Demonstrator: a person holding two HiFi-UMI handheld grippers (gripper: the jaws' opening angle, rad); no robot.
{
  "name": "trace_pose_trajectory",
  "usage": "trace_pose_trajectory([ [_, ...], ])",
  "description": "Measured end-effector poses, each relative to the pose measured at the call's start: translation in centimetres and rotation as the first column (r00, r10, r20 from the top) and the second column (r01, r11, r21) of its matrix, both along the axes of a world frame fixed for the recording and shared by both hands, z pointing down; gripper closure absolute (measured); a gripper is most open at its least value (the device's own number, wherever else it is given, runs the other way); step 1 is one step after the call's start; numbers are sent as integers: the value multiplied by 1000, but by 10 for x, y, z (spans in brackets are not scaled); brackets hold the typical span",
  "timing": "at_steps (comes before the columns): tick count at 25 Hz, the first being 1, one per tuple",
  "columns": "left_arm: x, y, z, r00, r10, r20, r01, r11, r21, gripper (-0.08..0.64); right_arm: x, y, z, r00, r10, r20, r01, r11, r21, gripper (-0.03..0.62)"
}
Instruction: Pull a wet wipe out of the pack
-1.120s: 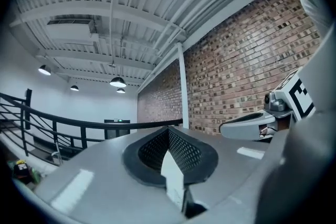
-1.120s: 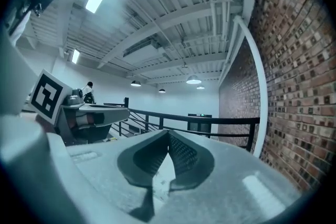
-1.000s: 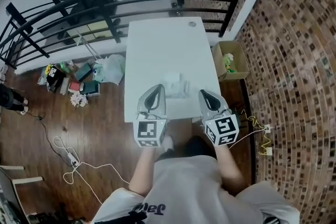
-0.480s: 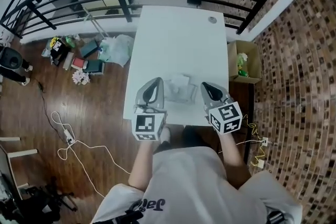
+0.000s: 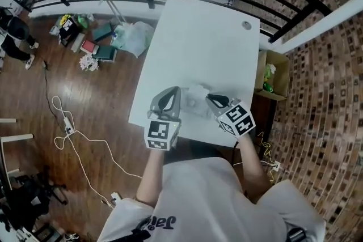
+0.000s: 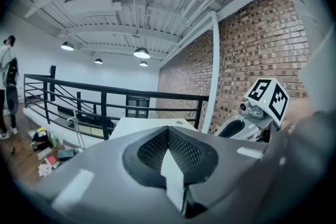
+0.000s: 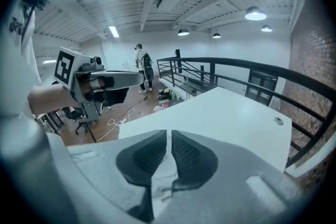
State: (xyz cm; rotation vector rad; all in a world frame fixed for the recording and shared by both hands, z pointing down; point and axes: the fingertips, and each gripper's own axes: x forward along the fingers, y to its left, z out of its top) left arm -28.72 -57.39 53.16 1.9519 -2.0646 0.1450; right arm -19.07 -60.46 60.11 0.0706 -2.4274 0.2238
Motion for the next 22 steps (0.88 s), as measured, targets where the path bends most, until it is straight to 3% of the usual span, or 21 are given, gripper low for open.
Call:
trace_pose_trajectory([
  [7, -12, 7, 34, 997, -68, -24, 66, 996, -65, 545, -26, 24, 58, 981, -165, -98, 160, 985, -62, 499],
  [13, -17, 17, 46, 995, -99, -21, 96, 990, -100, 545, -37, 42, 95, 953, -243, -179, 235, 970, -65, 495],
  [22, -8, 22, 53, 996, -85, -12, 82, 987, -135, 545, -39, 46, 116, 944, -224, -241, 220, 974, -46, 505],
])
